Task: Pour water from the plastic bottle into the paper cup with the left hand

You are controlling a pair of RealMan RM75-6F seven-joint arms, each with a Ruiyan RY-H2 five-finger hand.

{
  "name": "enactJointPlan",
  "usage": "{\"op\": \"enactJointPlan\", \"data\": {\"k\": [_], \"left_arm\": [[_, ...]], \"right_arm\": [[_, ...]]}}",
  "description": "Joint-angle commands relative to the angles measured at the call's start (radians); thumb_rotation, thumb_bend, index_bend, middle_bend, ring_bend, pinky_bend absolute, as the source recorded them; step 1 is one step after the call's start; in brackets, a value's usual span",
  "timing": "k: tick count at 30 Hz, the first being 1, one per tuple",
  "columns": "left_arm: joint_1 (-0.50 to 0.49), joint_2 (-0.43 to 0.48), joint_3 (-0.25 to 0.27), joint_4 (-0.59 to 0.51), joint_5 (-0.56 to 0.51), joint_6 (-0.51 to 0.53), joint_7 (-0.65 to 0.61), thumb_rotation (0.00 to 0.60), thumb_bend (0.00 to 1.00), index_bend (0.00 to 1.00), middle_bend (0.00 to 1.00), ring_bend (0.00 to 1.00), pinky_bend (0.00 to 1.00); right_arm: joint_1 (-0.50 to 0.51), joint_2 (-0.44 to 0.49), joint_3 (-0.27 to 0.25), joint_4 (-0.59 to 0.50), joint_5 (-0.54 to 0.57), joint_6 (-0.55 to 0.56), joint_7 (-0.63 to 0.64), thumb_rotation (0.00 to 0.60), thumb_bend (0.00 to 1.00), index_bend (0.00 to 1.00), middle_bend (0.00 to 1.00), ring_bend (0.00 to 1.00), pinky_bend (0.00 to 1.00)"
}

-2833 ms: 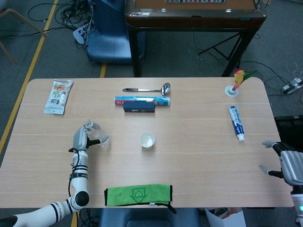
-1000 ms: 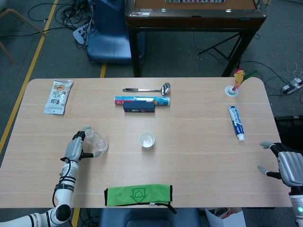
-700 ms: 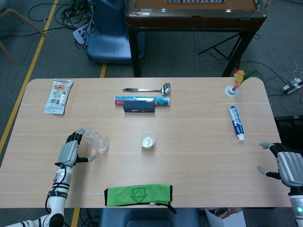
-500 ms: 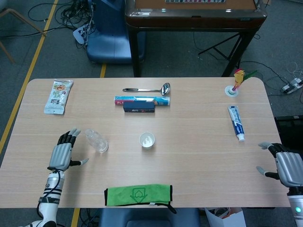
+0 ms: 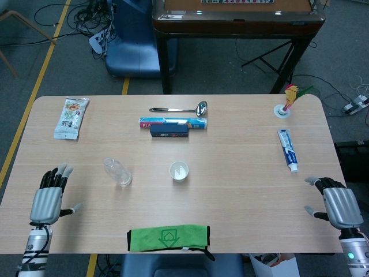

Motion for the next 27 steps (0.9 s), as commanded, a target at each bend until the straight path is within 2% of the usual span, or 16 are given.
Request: {"op": "enactJointPlan", "data": {"k": [1,8,12,27], "left_arm": [[0.046,0.037,0.037,-0.017,0.059,0.056,0.011,0.600,0.00,0.10,0.00,0.00,0.03],[0.100,0.033,0.079,0.012,0.127,0.104,0.040,0.600,0.00,0.12,0.00,0.00,0.03],[0.106,0.032,0.106,0.025,0.169,0.090,0.088,0.600,0.00,0.12,0.00,0.00,0.03],[0.129,0.040,0.087,0.000,0.187,0.067,0.109,0.600,0.00,0.13,0.00,0.00,0.03]], "right_arm": [[-0.003,-0.005,0.002,-0.003,0.002,0.009,-0.015,0.600,0.05,0.32,0.37,0.30,0.41],[-0.011,-0.008,0.006,-0.013,0.005,0.031,-0.042,0.600,0.05,0.32,0.37,0.30,0.41],[-0.014,-0.006,0.010,-0.015,0.012,0.035,-0.049,0.600,0.05,0.32,0.37,0.30,0.41],[-0.016,-0.002,0.003,-0.016,-0.004,0.039,-0.050,0.600,0.05,0.32,0.37,0.30,0.41]]}}
